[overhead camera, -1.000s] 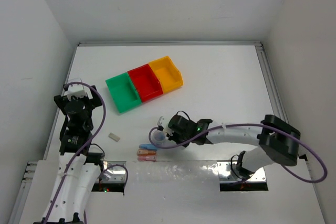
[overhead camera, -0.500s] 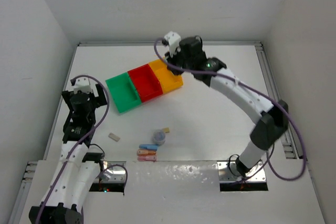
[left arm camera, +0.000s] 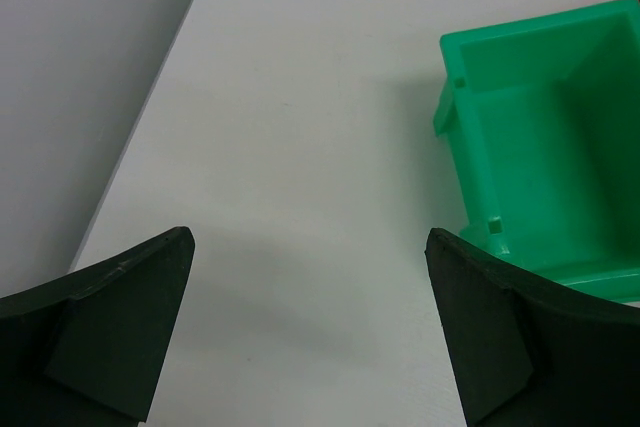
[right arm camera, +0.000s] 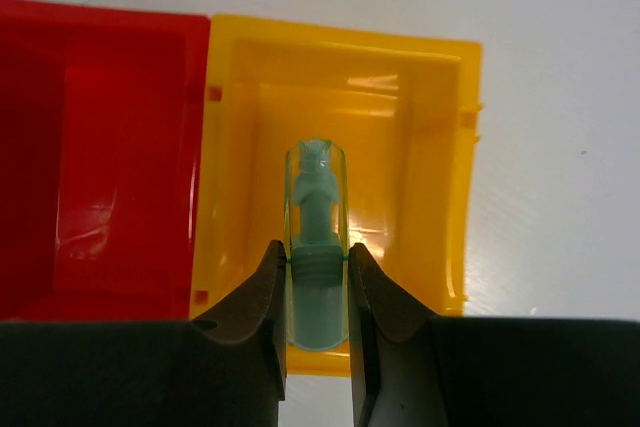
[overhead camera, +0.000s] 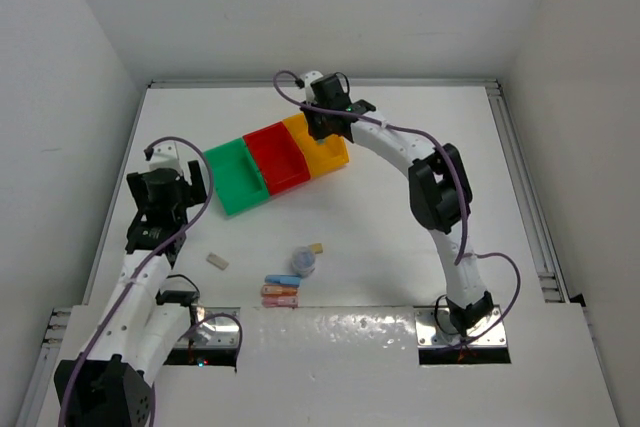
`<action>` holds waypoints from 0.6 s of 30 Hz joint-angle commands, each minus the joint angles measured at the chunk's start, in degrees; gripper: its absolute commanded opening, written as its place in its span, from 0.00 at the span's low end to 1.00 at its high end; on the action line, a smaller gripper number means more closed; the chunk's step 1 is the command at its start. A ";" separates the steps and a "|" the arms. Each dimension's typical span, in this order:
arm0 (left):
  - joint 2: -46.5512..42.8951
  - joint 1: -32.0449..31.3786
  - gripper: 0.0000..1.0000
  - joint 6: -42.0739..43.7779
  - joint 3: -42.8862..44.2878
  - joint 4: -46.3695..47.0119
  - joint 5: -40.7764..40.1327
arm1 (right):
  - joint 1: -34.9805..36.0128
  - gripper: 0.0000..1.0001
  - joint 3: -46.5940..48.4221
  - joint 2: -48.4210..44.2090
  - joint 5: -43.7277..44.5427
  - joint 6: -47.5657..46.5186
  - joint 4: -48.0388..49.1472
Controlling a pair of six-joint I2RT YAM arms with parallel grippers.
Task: Sort the stationery into containers
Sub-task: Place the pen in the storage box.
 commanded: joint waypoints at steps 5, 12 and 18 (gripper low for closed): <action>1.38 -0.06 1.00 0.37 2.81 0.95 -1.03 | 1.00 0.00 -3.56 1.43 1.85 4.42 6.75; 2.18 0.12 1.00 5.29 4.30 2.45 -2.09 | 0.56 0.01 -2.34 4.51 2.12 4.34 8.78; -0.10 0.12 1.00 5.21 3.07 3.67 1.95 | 0.73 0.29 -2.16 5.13 -1.30 3.37 8.25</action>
